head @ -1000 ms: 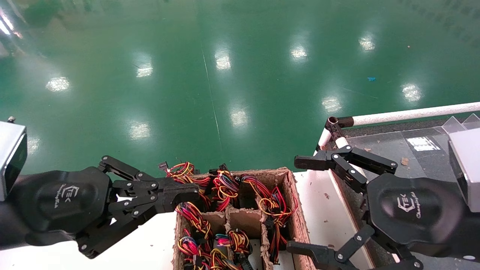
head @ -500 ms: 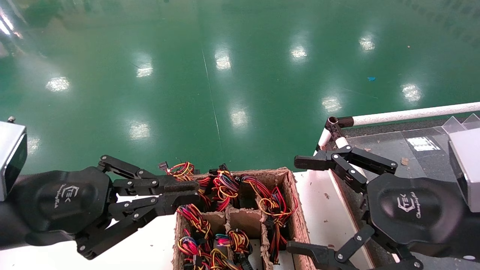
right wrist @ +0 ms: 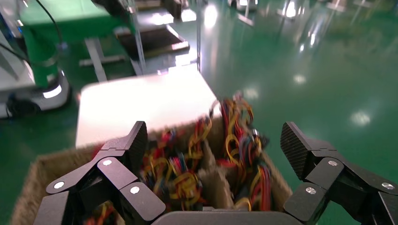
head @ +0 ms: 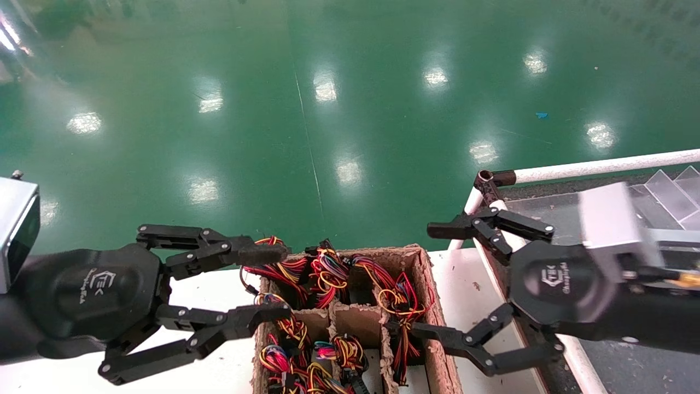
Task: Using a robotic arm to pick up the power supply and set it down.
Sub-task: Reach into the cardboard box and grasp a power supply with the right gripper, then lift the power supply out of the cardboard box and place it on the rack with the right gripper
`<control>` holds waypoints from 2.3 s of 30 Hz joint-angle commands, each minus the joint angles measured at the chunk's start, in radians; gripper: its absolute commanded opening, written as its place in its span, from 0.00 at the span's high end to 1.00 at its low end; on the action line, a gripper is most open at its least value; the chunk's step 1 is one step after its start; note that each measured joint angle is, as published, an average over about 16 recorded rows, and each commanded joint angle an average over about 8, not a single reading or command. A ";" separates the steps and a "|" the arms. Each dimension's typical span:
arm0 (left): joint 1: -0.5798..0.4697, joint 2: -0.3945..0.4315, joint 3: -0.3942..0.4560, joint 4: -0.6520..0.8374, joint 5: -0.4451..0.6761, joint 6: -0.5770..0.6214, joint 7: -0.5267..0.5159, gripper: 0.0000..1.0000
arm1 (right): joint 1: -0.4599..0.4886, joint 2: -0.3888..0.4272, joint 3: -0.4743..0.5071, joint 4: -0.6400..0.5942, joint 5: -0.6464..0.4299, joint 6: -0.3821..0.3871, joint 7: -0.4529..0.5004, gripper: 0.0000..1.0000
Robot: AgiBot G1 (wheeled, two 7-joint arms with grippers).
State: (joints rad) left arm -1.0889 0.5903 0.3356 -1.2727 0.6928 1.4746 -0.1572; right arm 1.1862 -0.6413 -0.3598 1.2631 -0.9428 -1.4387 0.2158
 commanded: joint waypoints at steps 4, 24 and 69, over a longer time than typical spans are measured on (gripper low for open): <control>0.000 0.000 0.000 0.000 0.000 0.000 0.000 0.00 | 0.059 -0.023 -0.051 -0.012 -0.101 0.006 0.042 0.00; 0.000 0.000 0.001 0.000 0.000 0.000 0.000 0.00 | 0.270 -0.214 -0.261 -0.199 -0.497 -0.024 0.050 1.00; 0.000 -0.001 0.002 0.000 -0.001 -0.001 0.001 0.00 | 0.351 -0.331 -0.329 -0.297 -0.625 -0.005 -0.027 1.00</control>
State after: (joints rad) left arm -1.0893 0.5897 0.3371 -1.2727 0.6918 1.4740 -0.1565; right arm 1.5321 -0.9667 -0.6860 0.9790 -1.5648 -1.4420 0.1886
